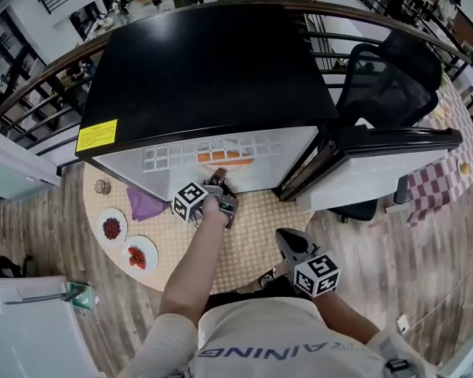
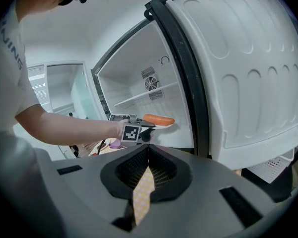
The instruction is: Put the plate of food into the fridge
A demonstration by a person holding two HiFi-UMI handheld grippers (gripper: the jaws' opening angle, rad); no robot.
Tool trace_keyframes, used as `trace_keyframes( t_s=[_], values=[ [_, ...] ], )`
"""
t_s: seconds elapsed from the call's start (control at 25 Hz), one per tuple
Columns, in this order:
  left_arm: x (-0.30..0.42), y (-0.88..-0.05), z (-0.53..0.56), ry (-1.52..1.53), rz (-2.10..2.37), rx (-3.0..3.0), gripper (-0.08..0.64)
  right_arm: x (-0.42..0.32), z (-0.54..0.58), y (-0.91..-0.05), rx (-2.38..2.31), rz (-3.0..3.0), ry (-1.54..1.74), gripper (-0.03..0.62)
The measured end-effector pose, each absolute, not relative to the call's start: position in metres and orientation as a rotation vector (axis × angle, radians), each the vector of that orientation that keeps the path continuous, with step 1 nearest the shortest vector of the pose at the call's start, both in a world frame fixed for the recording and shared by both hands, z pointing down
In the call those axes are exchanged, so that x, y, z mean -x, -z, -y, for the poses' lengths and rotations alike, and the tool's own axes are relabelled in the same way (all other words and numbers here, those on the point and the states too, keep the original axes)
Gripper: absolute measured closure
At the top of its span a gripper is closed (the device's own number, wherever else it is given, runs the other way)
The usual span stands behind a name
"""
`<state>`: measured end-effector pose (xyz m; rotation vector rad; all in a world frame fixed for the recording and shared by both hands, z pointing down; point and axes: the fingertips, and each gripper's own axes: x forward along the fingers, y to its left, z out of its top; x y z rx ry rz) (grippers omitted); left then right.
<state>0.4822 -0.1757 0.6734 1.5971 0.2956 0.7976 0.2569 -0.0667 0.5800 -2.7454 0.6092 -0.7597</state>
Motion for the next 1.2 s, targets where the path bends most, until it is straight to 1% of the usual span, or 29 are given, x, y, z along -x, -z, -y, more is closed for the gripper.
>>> trace_keyframes(
  t_s=[0.52, 0.64, 0.8, 0.84, 0.88, 0.96, 1.0, 1.2],
  values=[
    [-0.505, -0.695, 0.166, -0.818, -0.214, -1.532, 0.518, -0.256, 0.068, -0.586, 2.72, -0.615, 0.783, 0.569],
    [-0.509, -0.693, 0.164, -0.833, -0.251, -1.498, 0.518, -0.256, 0.072, -0.587, 2.713, -0.621, 0.786, 0.569],
    [-0.508, -0.694, 0.165, -0.914, -0.361, -1.633, 0.514, -0.255, 0.076, -0.589, 2.702, -0.629, 0.787, 0.569],
    [-0.508, -0.692, 0.163, -0.928, -0.399, -1.668, 0.506, -0.255, 0.078, -0.589, 2.703, -0.633, 0.787, 0.569],
    [-0.507, -0.689, 0.161, -0.938, -0.44, -1.692, 0.479, -0.255, 0.079, -0.589, 2.705, -0.639, 0.788, 0.569],
    [-0.504, -0.681, 0.154, -0.956, -0.534, -1.723, 0.393, -0.255, 0.082, -0.589, 2.707, -0.651, 0.789, 0.569],
    [-0.502, -0.679, 0.15, -0.968, -0.582, -1.747, 0.372, -0.255, 0.083, -0.588, 2.706, -0.655, 0.788, 0.569],
    [-0.48, -0.679, 0.136, -1.156, -0.823, -2.019, 0.353, -0.256, 0.086, -0.586, 2.702, -0.664, 0.78, 0.569]
  ],
)
